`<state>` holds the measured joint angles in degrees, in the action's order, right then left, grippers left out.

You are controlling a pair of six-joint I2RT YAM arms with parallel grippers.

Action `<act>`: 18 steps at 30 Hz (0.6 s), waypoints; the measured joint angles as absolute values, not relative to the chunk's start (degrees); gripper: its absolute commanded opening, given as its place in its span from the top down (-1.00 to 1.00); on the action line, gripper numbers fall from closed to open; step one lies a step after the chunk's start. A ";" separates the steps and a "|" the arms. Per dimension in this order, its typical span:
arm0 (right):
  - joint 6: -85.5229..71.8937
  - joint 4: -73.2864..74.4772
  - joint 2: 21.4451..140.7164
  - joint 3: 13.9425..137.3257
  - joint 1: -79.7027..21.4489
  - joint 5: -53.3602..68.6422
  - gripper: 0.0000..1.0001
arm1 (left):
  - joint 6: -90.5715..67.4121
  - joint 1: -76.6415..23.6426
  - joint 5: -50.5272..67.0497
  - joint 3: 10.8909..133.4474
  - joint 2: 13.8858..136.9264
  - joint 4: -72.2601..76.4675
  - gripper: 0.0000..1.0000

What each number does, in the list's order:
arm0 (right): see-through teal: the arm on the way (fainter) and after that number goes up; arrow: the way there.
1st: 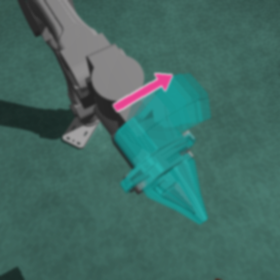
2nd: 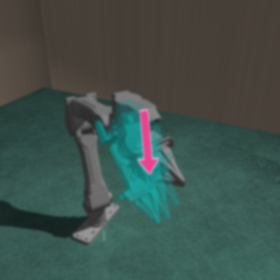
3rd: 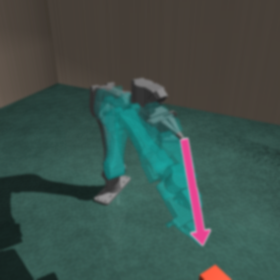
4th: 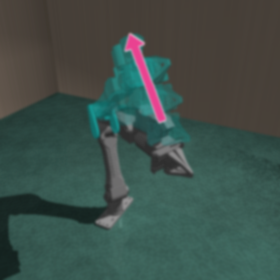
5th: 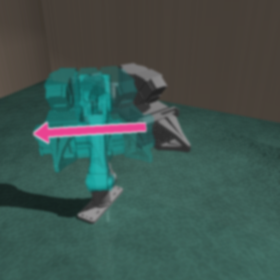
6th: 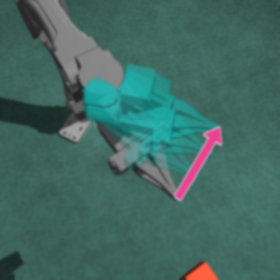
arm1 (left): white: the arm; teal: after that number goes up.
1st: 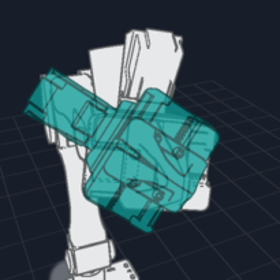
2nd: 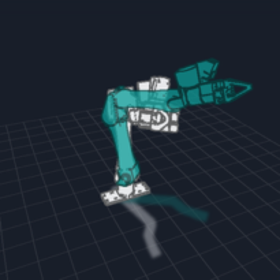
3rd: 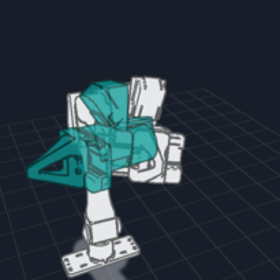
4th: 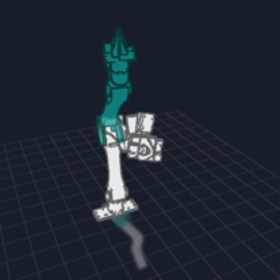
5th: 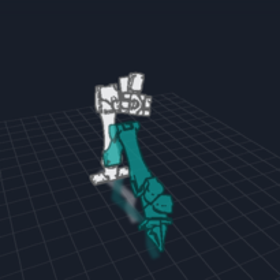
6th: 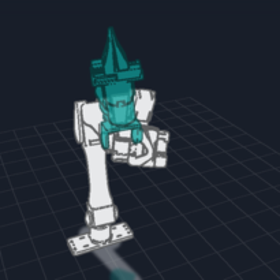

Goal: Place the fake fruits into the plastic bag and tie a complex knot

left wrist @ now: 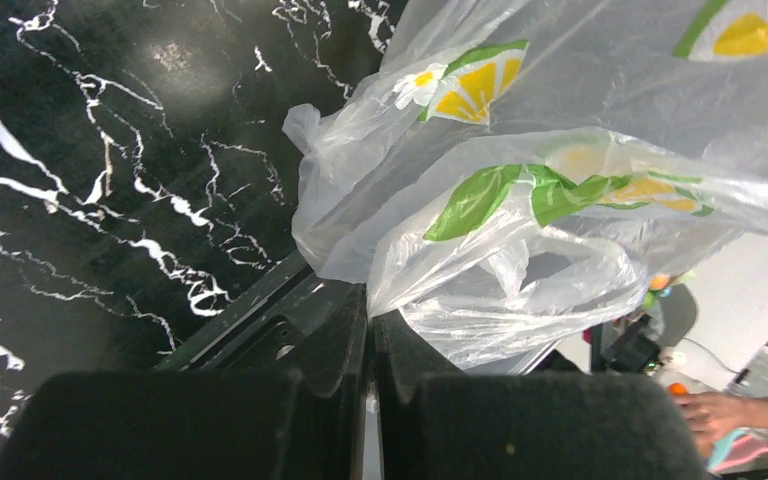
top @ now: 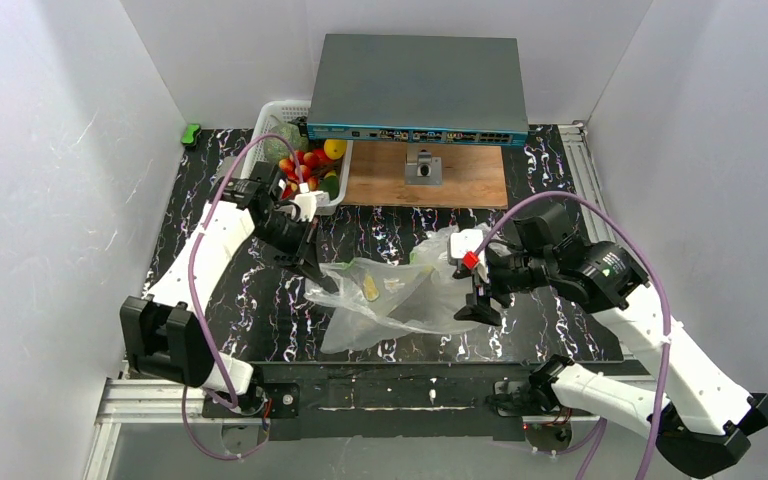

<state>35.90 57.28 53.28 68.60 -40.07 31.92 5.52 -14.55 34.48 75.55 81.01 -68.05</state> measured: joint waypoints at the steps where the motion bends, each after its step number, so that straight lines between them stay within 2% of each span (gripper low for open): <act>1: 34.79 57.36 53.41 69.41 -40.64 32.86 -0.36 | 5.02 -14.55 35.05 75.75 81.62 -67.79 1.00; 3: 33.10 57.60 53.93 70.65 -41.45 34.74 -0.04 | 3.66 -14.52 36.51 75.88 82.52 -67.09 1.00; 7: 30.79 59.05 56.05 70.32 -42.19 35.77 0.09 | 0.08 -14.00 40.91 75.79 82.78 -65.39 1.00; 9: 30.15 59.90 57.41 68.25 -42.19 35.20 -0.08 | -2.13 -12.86 43.53 75.24 82.63 -63.75 1.00; 12: 29.80 63.05 59.27 64.84 -42.15 35.16 -0.79 | -3.95 -9.65 45.95 74.02 82.72 -62.57 1.00; 13: 29.08 63.59 59.35 64.01 -42.17 35.51 -0.93 | -4.32 -8.82 46.39 73.67 82.78 -62.35 1.00; 18: 27.55 65.56 58.59 63.07 -42.41 39.81 -0.97 | -7.94 -6.96 50.37 72.03 82.83 -59.16 1.00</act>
<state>27.55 65.56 58.59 63.07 -42.41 39.81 -7.94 -6.96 50.37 72.03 82.83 -59.16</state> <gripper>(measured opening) 0.982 0.010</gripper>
